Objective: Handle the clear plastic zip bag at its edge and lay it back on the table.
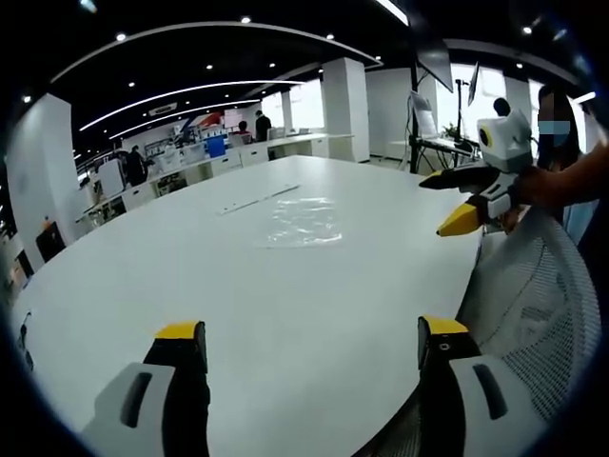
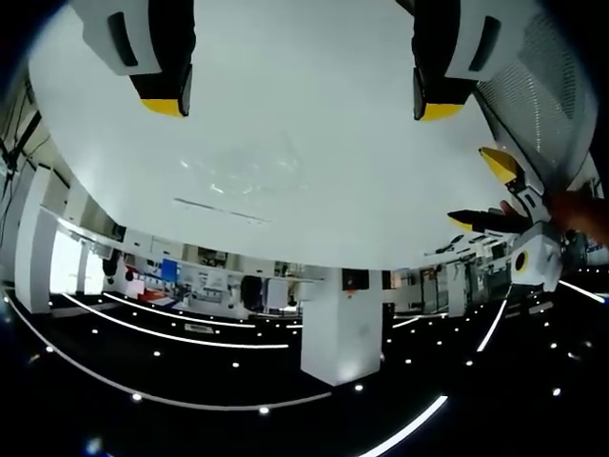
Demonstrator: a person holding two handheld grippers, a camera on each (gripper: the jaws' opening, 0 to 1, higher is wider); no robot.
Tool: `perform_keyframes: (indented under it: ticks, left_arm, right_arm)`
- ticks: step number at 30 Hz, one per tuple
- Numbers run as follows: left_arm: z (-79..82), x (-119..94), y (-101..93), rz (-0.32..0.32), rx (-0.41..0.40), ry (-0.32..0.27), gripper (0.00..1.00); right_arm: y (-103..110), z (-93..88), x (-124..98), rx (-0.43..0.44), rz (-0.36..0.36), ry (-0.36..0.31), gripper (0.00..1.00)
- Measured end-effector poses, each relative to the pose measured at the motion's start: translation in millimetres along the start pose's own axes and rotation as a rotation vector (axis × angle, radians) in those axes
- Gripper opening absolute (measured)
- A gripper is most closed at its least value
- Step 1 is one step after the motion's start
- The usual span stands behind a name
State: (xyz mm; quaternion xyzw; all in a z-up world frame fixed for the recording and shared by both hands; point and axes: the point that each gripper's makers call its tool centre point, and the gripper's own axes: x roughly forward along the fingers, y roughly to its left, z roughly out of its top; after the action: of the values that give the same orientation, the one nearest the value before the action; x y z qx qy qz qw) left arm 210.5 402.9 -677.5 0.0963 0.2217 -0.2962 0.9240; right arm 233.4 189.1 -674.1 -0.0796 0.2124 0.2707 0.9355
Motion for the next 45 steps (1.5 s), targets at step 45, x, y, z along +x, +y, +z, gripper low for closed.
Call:
perform_keyframes:
  ticks: [45]
  left_arm:
    - [0.8,10,-3.1,-0.083,0.031,0.053,0.84]
  right_arm:
    - [-11,26.6,83,-0.216,0.152,0.150,0.75]
